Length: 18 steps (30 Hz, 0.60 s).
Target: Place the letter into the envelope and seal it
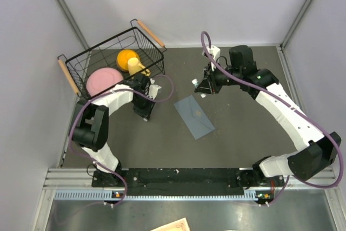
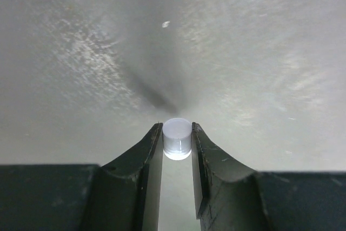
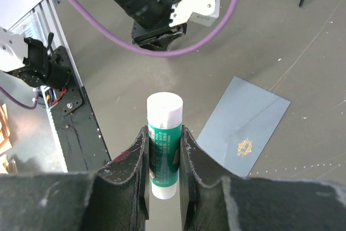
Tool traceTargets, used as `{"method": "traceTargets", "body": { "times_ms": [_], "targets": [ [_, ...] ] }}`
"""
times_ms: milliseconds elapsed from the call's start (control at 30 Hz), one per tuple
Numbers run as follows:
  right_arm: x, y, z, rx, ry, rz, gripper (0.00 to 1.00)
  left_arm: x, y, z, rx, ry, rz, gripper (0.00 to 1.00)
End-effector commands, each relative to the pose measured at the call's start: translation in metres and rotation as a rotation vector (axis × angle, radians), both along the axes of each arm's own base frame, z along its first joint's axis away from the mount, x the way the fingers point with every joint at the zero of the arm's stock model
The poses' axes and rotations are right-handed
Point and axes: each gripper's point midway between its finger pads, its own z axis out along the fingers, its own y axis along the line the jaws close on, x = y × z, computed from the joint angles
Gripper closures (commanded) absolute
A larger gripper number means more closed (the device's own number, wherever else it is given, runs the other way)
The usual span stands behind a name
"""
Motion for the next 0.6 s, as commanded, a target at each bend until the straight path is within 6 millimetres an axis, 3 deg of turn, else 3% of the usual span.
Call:
{"method": "traceTargets", "body": {
  "times_ms": [0,233,267,300,367,400,467,500,567],
  "targets": [
    [0.008,0.000,0.017,0.055,-0.009,-0.001,1.00,-0.013,-0.045,0.049,-0.227,0.135,0.150,0.79],
    [0.011,-0.003,0.025,0.126,0.096,-0.009,1.00,-0.040,-0.105,0.135,-0.637,0.298,0.236,0.80],
    [0.009,-0.002,0.027,0.138,0.111,-0.002,1.00,-0.044,-0.112,0.146,-0.702,0.320,0.226,0.81],
    [0.011,-0.003,0.029,0.143,0.111,-0.005,1.00,-0.047,-0.123,0.172,-0.821,0.302,0.165,0.81],
    [0.013,-0.004,0.034,0.156,0.119,-0.007,1.00,-0.053,-0.131,0.195,-0.938,0.262,0.103,0.82],
    [0.013,-0.003,0.041,0.169,0.109,-0.005,1.00,-0.047,-0.133,0.227,-1.008,0.055,-0.005,0.82],
    [0.016,-0.003,0.052,0.199,0.107,-0.004,1.00,-0.055,-0.130,0.240,-1.029,-0.201,-0.170,0.77],
    [0.015,-0.003,0.064,0.223,0.093,0.005,1.00,-0.069,-0.121,0.247,-1.036,-0.374,-0.241,0.76],
    [0.012,0.001,0.090,0.294,0.067,0.031,1.00,-0.072,-0.121,0.280,-1.085,-0.752,-0.432,0.73]
  ]
}}
